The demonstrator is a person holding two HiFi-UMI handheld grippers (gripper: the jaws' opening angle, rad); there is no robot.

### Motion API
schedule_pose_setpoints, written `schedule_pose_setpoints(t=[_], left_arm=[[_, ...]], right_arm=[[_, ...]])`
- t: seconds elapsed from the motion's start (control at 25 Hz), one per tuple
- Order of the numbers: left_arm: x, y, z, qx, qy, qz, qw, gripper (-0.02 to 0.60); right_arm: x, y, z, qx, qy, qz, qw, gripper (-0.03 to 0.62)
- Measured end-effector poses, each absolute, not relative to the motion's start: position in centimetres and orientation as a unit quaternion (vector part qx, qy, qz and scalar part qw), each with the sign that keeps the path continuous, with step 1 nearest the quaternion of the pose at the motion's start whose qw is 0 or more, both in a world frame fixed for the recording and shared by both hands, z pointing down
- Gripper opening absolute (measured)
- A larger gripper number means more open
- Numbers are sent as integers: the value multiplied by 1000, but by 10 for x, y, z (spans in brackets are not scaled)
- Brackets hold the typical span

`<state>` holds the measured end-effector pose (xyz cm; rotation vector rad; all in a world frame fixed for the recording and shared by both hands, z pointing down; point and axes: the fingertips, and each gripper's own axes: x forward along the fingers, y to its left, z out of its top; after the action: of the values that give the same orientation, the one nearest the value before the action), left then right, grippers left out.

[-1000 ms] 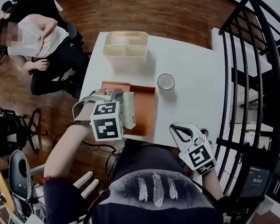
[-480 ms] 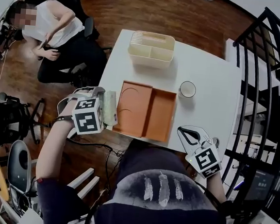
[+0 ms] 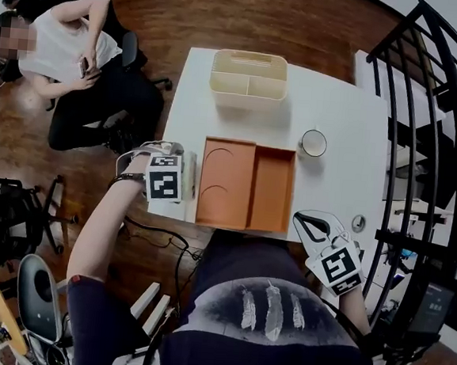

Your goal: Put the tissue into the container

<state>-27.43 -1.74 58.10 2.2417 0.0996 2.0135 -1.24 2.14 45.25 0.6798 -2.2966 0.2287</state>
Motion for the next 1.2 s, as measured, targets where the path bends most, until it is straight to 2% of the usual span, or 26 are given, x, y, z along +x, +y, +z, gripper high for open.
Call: schedule_pose_setpoints(t=[0.44, 0.48, 0.76, 1.04, 1.2], left_arm=[[-261, -31, 604, 763, 45, 639, 85, 590], [-261, -33, 601, 765, 39, 637, 87, 606], [-256, -37, 547, 792, -4, 607, 68, 606], [-176, -6, 425, 918, -47, 391, 47, 599], [-143, 16, 390, 950, -51, 303, 51, 529]], right_arm=[[-11, 32, 459, 294, -874, 108, 371, 3], [-11, 33, 459, 294, -874, 107, 371, 3], [-4, 33, 453, 294, -879, 99, 363, 3], [-8, 25, 435, 275, -900, 86, 327, 3], [-11, 23, 418, 249, -919, 83, 293, 3]])
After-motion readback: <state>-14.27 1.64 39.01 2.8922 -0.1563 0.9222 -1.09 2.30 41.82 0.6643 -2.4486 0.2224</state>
